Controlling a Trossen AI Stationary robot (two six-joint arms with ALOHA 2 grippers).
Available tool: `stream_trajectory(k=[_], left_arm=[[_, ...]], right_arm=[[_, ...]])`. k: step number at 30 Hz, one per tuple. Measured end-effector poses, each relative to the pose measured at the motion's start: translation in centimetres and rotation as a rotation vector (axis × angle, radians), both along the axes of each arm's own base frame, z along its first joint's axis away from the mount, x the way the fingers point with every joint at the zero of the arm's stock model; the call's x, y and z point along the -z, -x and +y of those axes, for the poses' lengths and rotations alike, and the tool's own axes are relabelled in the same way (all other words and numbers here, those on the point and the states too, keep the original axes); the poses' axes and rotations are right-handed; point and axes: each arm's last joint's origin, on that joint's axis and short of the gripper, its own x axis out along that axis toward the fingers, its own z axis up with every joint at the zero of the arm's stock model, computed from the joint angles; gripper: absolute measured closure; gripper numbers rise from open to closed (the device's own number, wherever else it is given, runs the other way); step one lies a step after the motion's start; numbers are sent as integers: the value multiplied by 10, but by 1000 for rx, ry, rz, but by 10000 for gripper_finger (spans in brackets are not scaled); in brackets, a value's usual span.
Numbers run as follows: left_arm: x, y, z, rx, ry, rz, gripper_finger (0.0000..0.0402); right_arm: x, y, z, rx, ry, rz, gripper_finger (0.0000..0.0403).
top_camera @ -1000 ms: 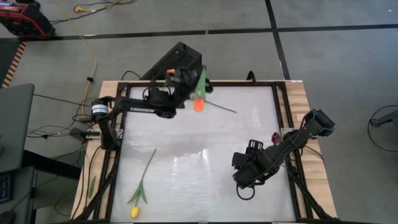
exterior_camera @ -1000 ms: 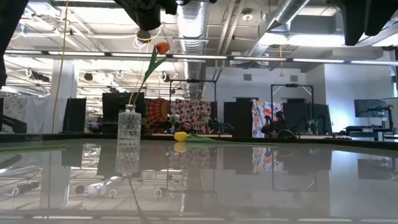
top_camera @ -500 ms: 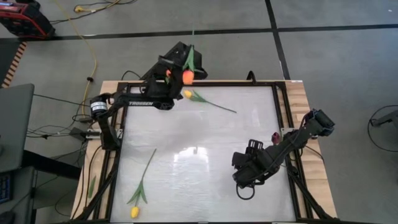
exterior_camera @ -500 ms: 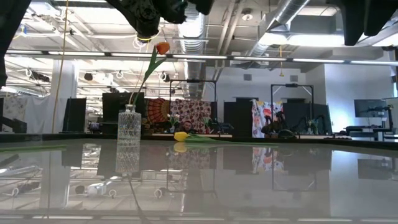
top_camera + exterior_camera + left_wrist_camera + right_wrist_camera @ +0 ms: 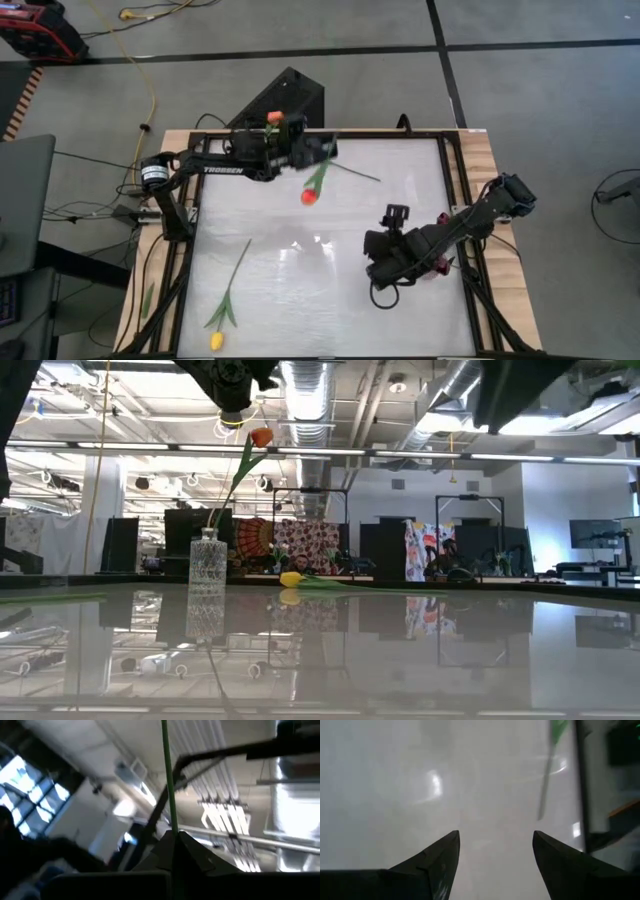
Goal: Sort flowers into vase by color
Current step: Put the orange flower into the transparent vase
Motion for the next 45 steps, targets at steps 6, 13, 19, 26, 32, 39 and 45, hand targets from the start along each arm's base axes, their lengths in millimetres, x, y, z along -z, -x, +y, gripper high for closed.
stream_trajectory(k=[6, 13, 19, 26, 32, 39, 45], left_arm=[[47, 31, 0, -3, 71, 182, 401], [92, 97, -27, -267, 268, 413, 401], [117, 142, -54, -450, 369, 601, 401], [137, 169, -67, -566, 444, 796, 401], [147, 172, -71, -607, 465, 893, 401], [156, 166, -78, -589, 444, 952, 401], [159, 164, -78, -597, 450, 975, 401]], right_arm=[[-4, -13, -24, -144, 242, 55, 127], [-8, -43, -64, -414, 466, 251, 127], [-20, -76, -86, -581, 593, 212, 127], [-43, -103, -76, -845, 701, -24, 127], [-51, -115, -80, -1004, 710, -177, 127], [-4, -150, -105, -1004, 718, -60, 127], [19, -173, -108, -958, 816, 19, 128]])
